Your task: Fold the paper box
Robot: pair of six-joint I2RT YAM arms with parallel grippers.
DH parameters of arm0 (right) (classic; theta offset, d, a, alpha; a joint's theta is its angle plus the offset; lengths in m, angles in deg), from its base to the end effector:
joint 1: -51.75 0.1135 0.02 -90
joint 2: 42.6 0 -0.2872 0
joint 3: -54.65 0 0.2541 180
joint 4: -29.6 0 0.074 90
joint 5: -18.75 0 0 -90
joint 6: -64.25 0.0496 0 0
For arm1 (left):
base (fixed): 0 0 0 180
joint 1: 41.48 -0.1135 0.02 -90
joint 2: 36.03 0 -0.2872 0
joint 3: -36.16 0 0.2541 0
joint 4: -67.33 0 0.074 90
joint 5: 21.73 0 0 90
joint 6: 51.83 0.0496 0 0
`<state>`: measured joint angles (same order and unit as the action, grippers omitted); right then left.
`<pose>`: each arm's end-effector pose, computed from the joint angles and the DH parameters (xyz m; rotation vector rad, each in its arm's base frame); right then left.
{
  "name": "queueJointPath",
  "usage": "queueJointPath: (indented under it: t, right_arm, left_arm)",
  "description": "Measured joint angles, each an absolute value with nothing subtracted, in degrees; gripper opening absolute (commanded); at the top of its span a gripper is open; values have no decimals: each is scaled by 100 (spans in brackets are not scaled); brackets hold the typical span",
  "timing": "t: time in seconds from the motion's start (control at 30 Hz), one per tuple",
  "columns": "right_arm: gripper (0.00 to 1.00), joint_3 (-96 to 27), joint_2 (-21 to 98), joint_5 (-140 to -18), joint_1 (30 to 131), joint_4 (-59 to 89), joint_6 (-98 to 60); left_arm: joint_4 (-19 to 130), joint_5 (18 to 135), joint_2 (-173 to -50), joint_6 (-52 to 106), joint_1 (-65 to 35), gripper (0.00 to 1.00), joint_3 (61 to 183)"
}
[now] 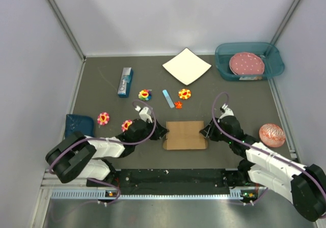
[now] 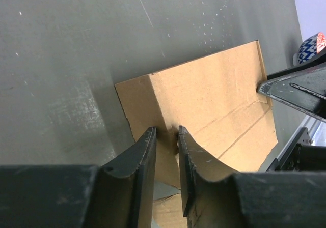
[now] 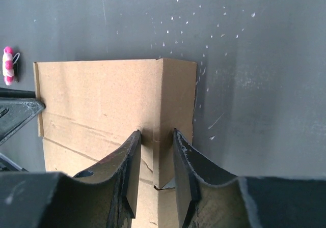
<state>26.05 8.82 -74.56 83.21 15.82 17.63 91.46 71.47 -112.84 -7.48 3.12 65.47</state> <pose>0.1472 0.0934 0.1658 0.2076 2.3141 0.7633 0.1686 -0.1702 0.1568 0.0197 2.1426 -1.0400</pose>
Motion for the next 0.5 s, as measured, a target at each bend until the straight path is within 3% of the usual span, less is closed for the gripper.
queueJointPath:
  t: [0.17,0.2,0.23,0.33,0.4,0.5]
  right_arm:
    - [21,2723,851,-7452,8328,1757,1824]
    - [23,2749,838,-7452,8328,1790,1837]
    - [32,2754,827,-7443,8339,1794,1846]
    - [47,2760,760,-7415,8354,1777,1872]
    - [50,2760,683,-7389,8374,1661,1907]
    - [52,2760,511,-7384,8413,1377,1933]
  left_arm:
    - [9474,7164,-11319,-820,301,13,6410]
    - [9493,7160,-11317,-823,301,15,6399]
    - [9511,7149,-11315,-831,301,25,6384]
    - [9489,7129,-11271,-825,301,38,6362]
    - [9332,7151,-11177,-829,306,45,6349]
    - [9045,7184,-10952,-853,325,46,6285]
